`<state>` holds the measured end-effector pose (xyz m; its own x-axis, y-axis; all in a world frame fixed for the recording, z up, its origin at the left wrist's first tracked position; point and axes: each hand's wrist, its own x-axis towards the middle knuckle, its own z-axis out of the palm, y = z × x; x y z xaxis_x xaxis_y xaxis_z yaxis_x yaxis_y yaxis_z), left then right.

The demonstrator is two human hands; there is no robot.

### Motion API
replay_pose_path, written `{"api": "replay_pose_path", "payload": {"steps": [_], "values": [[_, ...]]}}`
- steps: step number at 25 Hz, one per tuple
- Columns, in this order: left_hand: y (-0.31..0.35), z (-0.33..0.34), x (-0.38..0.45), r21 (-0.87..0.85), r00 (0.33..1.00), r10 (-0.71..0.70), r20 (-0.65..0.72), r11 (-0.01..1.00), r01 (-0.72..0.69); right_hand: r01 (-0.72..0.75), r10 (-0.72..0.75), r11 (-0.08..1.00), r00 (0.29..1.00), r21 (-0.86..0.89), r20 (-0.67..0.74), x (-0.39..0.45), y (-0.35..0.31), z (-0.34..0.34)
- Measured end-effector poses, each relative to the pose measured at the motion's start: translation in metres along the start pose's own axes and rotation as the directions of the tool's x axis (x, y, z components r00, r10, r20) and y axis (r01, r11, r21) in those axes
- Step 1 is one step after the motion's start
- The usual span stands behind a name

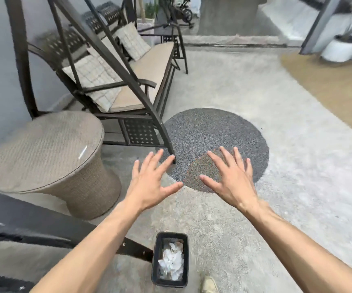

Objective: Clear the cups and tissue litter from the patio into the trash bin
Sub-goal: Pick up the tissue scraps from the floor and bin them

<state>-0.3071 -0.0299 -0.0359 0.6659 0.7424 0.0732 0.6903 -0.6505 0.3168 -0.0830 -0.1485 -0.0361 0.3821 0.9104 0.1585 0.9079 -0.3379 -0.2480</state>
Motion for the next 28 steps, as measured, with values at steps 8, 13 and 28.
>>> {"api": "replay_pose_path", "payload": {"steps": [8,13,28], "values": [[0.167,0.007,0.074,-0.012,0.923,0.385,-0.013,0.923,-0.385,-0.313,0.304,0.950,0.936,-0.023,-0.176,-0.069,0.140,-0.089],[0.303,0.045,0.100,-0.078,0.807,0.590,0.024,0.806,-0.586,-0.528,0.509,0.849,0.826,-0.015,-0.240,-0.152,0.252,-0.133],[0.704,0.174,0.023,-0.338,0.144,0.984,0.108,0.172,-0.925,-0.967,0.891,0.237,0.176,0.097,-0.418,-0.451,0.410,-0.214]]}}
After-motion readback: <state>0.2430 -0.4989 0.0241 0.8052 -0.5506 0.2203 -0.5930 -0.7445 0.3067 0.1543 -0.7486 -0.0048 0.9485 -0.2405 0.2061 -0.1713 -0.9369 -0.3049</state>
